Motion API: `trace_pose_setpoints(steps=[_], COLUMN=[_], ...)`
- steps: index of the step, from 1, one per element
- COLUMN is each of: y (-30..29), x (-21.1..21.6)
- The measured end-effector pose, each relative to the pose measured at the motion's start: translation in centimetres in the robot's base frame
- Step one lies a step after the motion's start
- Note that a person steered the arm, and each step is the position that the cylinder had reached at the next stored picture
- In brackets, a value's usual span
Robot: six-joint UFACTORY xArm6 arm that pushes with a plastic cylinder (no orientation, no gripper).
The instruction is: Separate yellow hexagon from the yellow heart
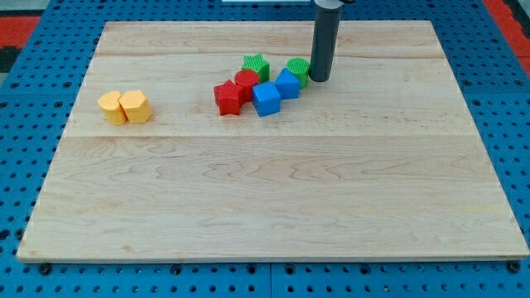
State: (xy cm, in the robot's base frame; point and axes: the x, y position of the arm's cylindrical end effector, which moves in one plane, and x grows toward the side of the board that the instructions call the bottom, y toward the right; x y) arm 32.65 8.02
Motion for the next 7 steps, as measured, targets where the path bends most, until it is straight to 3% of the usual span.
trace_pose_setpoints(steps=[2, 3, 4, 5, 7], y=[-1.3, 1.4, -8.4, -18.7, -31.8], x=[0.8, 8.2, 12.3, 11.0, 11.7])
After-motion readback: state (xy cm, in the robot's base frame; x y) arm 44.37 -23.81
